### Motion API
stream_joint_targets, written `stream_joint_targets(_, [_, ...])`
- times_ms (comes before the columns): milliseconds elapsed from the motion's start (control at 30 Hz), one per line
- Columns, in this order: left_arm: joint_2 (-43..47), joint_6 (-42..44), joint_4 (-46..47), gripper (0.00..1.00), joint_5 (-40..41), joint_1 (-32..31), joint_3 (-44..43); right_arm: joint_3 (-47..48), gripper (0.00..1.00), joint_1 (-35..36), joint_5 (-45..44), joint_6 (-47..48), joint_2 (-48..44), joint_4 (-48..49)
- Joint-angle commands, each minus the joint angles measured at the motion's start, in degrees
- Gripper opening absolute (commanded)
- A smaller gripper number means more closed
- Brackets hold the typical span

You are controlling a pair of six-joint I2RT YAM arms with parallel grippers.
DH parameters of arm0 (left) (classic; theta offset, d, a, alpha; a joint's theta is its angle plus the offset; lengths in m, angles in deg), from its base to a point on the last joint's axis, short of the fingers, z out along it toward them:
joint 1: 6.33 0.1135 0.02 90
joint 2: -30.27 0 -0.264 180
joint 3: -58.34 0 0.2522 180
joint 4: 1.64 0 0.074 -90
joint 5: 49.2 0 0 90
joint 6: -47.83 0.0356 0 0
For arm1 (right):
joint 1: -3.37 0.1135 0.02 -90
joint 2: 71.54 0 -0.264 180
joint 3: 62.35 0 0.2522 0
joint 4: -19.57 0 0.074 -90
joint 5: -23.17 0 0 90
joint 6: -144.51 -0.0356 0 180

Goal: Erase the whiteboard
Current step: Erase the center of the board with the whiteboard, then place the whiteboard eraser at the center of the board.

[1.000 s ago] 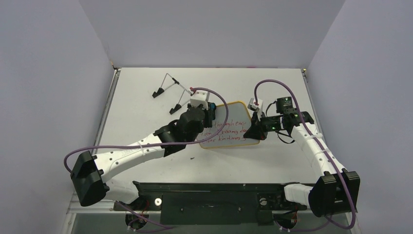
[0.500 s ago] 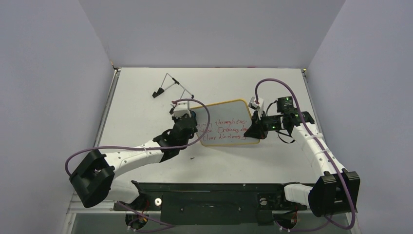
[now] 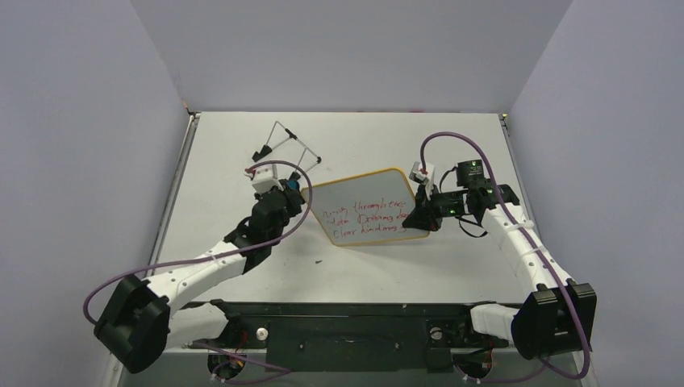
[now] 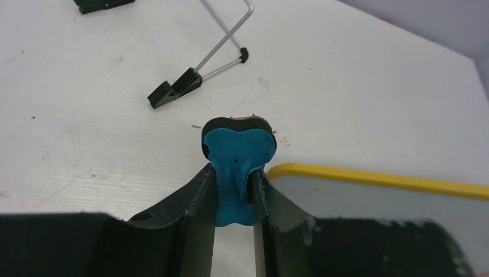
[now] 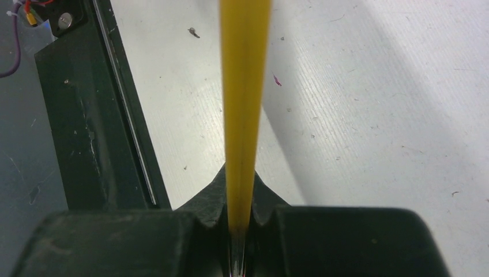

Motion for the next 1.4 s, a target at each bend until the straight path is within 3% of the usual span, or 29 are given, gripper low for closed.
stream_joint_targets(0, [10.9, -0.8, -2.6, 0.00, -8.2, 1.1, 0.7, -0.2, 0.00, 0.2, -1.8, -4.0, -1.9, 6.5])
stream_joint_targets(233, [26.1, -3.0, -19.1, 0.00, -17.9, 2.9, 1.8, -1.2, 0.00, -0.7, -8.7, -10.8, -1.9, 12.8])
stream_joint_targets(400, [21.8, -11.7, -22.2, 0.00, -24.5, 3.1, 4.0, -1.4, 0.00, -2.3, -10.5, -11.2, -2.2, 13.3])
stream_joint_targets(733, [11.4, -14.4, -16.8, 0.01, -21.0, 3.1, 8.8, -2.1, 0.00, -3.3, -9.6, -10.9, -2.8, 13.3])
stream_joint_targets(1000, [9.6, -12.6, -15.6, 0.36, -21.6, 3.1, 10.2, -2.0, 0.00, -2.8, -8.6, -10.2, -2.6, 12.6])
stream_joint_targets(1200, [16.0, -10.6, -17.8, 0.42, -21.9, 3.1, 8.9, -1.6, 0.00, -2.0, -8.2, -8.0, -1.5, 10.8])
stream_joint_targets(1367, [19.2, -2.1, -22.1, 0.46, -24.9, 4.5, 2.7, -1.3, 0.00, -1.6, -8.2, -5.9, -1.4, 9.5])
